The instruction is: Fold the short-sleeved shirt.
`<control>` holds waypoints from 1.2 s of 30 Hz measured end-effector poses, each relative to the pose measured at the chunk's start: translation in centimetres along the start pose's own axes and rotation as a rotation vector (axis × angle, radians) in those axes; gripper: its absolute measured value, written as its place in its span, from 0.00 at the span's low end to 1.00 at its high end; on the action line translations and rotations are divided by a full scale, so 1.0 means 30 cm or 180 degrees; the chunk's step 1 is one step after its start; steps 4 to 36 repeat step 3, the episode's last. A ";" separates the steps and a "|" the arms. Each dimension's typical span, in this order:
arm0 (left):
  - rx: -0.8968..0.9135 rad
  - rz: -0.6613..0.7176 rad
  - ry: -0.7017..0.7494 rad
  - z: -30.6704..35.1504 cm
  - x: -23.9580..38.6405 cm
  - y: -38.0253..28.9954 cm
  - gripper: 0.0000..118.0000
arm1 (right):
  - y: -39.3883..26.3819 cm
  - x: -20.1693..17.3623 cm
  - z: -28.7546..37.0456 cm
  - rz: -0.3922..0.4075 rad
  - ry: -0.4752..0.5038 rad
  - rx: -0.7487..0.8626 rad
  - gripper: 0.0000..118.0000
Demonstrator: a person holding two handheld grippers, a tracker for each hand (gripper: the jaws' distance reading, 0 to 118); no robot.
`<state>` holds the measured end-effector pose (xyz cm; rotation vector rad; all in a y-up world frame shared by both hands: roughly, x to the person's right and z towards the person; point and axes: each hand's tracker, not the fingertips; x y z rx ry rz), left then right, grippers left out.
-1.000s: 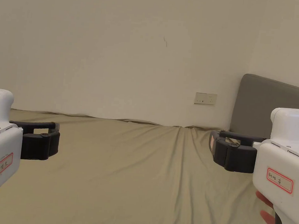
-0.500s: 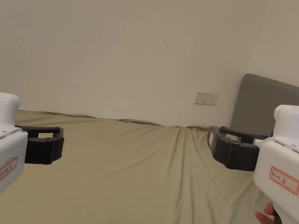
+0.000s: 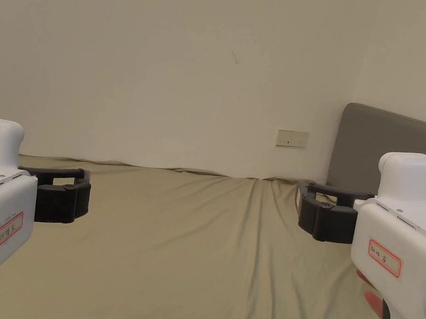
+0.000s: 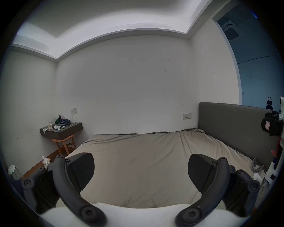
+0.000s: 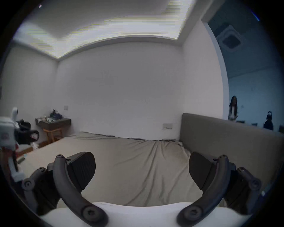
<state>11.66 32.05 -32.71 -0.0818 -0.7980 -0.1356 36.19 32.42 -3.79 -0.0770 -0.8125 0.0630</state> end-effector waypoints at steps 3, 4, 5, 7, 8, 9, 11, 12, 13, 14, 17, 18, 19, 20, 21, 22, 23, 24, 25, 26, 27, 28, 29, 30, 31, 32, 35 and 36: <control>0.0008 -0.0021 0.0009 -0.001 0.002 0.001 1.00 | 0.004 0.009 0.000 -0.0083 0.0093 -0.0009 1.00; 0.0008 -0.0021 0.0009 -0.001 0.002 0.001 1.00 | 0.004 0.009 0.000 -0.0083 0.0093 -0.0009 1.00; 0.0008 -0.0021 0.0009 -0.001 0.002 0.001 1.00 | 0.004 0.009 0.000 -0.0083 0.0093 -0.0009 1.00; 0.0008 -0.0021 0.0009 -0.001 0.002 0.001 1.00 | 0.004 0.009 0.000 -0.0083 0.0093 -0.0009 1.00; 0.0008 -0.0021 0.0009 -0.001 0.002 0.001 1.00 | 0.004 0.009 0.000 -0.0083 0.0093 -0.0009 1.00; 0.0008 -0.0021 0.0009 -0.001 0.002 0.001 1.00 | 0.004 0.009 0.000 -0.0083 0.0093 -0.0009 1.00; 0.0008 -0.0021 0.0009 -0.001 0.002 0.001 1.00 | 0.004 0.009 0.000 -0.0083 0.0093 -0.0009 1.00; 0.0008 -0.0021 0.0009 -0.001 0.002 0.001 1.00 | 0.004 0.009 0.000 -0.0083 0.0093 -0.0009 1.00; 0.0008 -0.0021 0.0009 -0.001 0.002 0.001 1.00 | 0.004 0.009 0.000 -0.0083 0.0093 -0.0009 1.00; 0.0008 -0.0021 0.0009 -0.001 0.002 0.001 1.00 | 0.004 0.009 0.000 -0.0083 0.0093 -0.0009 1.00; 0.0008 -0.0021 0.0009 -0.001 0.002 0.001 1.00 | 0.004 0.009 0.000 -0.0083 0.0093 -0.0009 1.00; 0.0008 -0.0021 0.0009 -0.001 0.002 0.001 1.00 | 0.004 0.009 0.000 -0.0083 0.0093 -0.0009 1.00; 0.0008 -0.0021 0.0009 -0.001 0.002 0.001 1.00 | 0.004 0.009 0.000 -0.0083 0.0093 -0.0009 1.00; 0.0008 -0.0021 0.0009 -0.001 0.002 0.001 1.00 | 0.004 0.009 0.000 -0.0083 0.0093 -0.0009 1.00; 0.0008 -0.0021 0.0009 -0.001 0.002 0.001 1.00 | 0.004 0.009 0.000 -0.0083 0.0093 -0.0009 1.00; 0.0008 -0.0021 0.0009 -0.001 0.002 0.001 1.00 | 0.004 0.009 0.000 -0.0083 0.0093 -0.0009 1.00; 0.0008 -0.0021 0.0009 -0.001 0.002 0.001 1.00 | 0.004 0.009 0.000 -0.0083 0.0093 -0.0009 1.00; 0.0008 -0.0021 0.0009 -0.001 0.002 0.001 1.00 | 0.004 0.009 0.000 -0.0083 0.0093 -0.0009 1.00; 0.0008 -0.0021 0.0009 -0.001 0.002 0.001 1.00 | 0.004 0.009 0.000 -0.0083 0.0093 -0.0009 1.00; 0.0008 -0.0021 0.0009 -0.001 0.002 0.001 1.00 | 0.004 0.009 0.000 -0.0083 0.0093 -0.0009 1.00; 0.0008 -0.0021 0.0009 -0.001 0.002 0.001 1.00 | 0.004 0.009 0.000 -0.0083 0.0093 -0.0009 1.00; 0.0008 -0.0021 0.0009 -0.001 0.002 0.001 1.00 | 0.004 0.009 0.000 -0.0083 0.0093 -0.0009 1.00; 0.0008 -0.0021 0.0009 -0.001 0.002 0.001 1.00 | 0.004 0.009 0.000 -0.0083 0.0093 -0.0009 1.00; 0.0008 -0.0021 0.0009 -0.001 0.002 0.001 1.00 | 0.004 0.009 0.000 -0.0083 0.0093 -0.0009 1.00; 0.0008 -0.0021 0.0009 -0.001 0.002 0.001 1.00 | 0.004 0.009 0.000 -0.0083 0.0093 -0.0009 1.00; 0.0008 -0.0021 0.0009 -0.001 0.002 0.001 1.00 | 0.004 0.009 0.000 -0.0083 0.0093 -0.0009 1.00; 0.0008 -0.0021 0.0009 -0.001 0.002 0.001 1.00 | 0.004 0.009 0.000 -0.0083 0.0093 -0.0009 1.00; 0.0008 -0.0021 0.0009 -0.001 0.002 0.001 1.00 | 0.004 0.009 0.000 -0.0083 0.0093 -0.0009 1.00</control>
